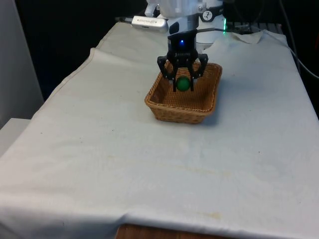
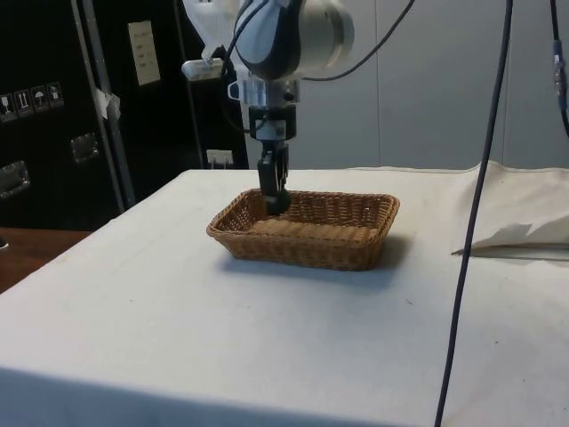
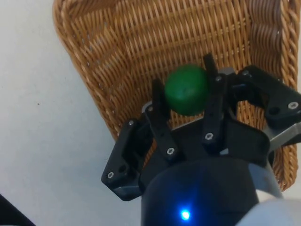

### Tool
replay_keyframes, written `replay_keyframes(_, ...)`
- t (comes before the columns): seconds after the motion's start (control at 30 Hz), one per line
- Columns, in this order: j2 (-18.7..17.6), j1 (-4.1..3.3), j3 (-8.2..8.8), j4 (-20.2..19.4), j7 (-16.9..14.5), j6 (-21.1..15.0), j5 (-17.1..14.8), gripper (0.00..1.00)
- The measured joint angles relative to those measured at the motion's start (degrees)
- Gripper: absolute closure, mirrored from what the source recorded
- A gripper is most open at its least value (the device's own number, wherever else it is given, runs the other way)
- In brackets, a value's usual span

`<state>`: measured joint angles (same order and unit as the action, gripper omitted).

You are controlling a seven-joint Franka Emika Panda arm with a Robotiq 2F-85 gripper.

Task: Pick up the ball and place it into the basket.

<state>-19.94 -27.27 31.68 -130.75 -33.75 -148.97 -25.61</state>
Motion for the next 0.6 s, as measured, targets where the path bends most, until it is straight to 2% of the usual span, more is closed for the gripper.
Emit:
replay_keyframes(0.33,-4.01,0.00,-0.69,0.34,-0.52,-1.49,-2.29,1.00)
replay_keyframes(0.5,-4.18,0.00,-0.74,0.40,-0.52,-1.49,-2.35,1.00)
replay_keyframes(0.6,-4.18,0.00,-0.74,0.46,-0.52,-1.49,-2.35,0.79)
